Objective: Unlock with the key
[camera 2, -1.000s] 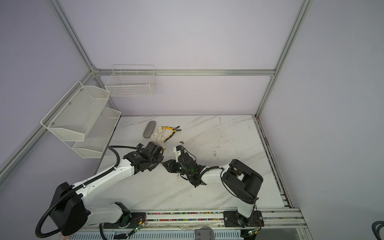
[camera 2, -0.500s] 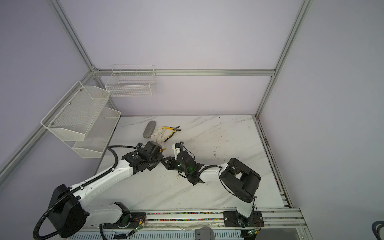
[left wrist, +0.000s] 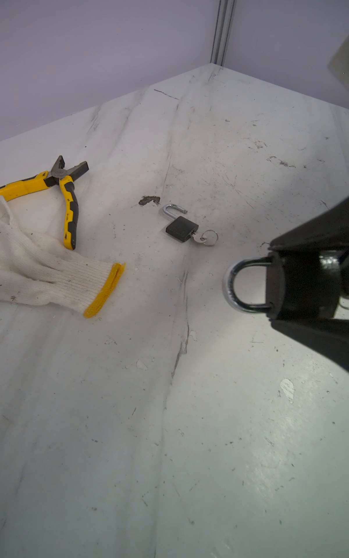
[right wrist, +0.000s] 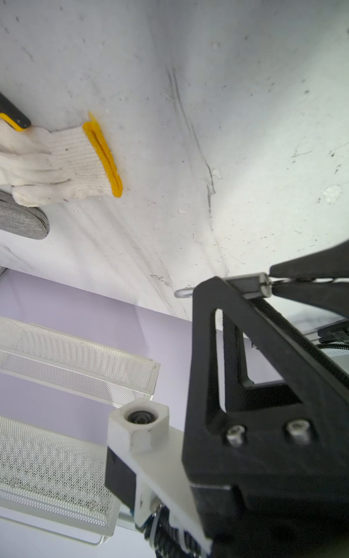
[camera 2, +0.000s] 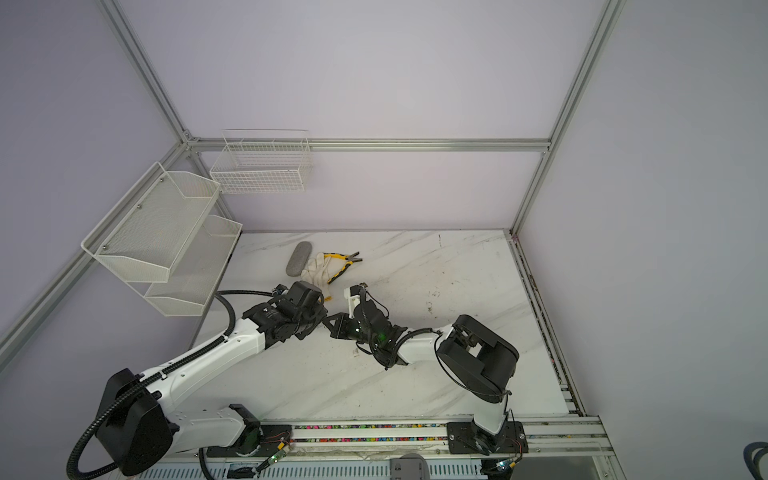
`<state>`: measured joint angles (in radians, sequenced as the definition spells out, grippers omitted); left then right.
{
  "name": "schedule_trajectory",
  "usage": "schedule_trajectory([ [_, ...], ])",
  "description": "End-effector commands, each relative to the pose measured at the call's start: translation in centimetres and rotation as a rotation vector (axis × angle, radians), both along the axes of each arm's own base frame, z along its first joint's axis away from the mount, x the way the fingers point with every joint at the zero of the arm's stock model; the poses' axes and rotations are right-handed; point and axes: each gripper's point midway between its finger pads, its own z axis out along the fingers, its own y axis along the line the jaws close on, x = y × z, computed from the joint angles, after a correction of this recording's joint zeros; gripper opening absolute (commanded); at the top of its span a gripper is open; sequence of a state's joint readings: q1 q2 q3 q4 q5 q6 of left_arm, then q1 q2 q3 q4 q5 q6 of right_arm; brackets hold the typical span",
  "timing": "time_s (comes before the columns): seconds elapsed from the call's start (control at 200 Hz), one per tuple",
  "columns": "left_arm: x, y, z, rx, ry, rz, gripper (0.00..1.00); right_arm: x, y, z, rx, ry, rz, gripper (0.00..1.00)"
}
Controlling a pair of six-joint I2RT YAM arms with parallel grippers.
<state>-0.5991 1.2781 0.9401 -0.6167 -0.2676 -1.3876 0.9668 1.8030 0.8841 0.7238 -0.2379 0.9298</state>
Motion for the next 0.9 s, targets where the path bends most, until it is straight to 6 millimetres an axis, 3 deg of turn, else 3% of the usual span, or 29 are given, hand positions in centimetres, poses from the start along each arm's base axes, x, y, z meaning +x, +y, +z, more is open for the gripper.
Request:
schedule_trajectory([
  [0.0,0.8,-3.2,4.2,-0.196,-0.118,-0.062,0.00,0.0,0.9,2.2,0.104,0.036,0.010,0.00],
  [0.3,2.2,-5.3,8.3,-0.369,-0.316,-0.089,0.00,-0.2,0.5,6.6,0.333,0.172,0.024,0.00],
  [0.555,2.2,-5.6,9.2,-0.424,-0.365,-0.087,0.00,0.0,-0.8,9.8,0.486,0.197,0.024,0.00],
  [0.78,2.5,-4.6,11.1,-0.285,-0.451,-0.141,0.00,0.8,-2.2,10.2,0.324,0.023,-0.056,0.00],
  [0.895,2.4,-3.6,11.6,-0.121,-0.485,-0.215,0.00,1.4,-4.0,10.7,0.202,-0.075,-0.133,0.22],
])
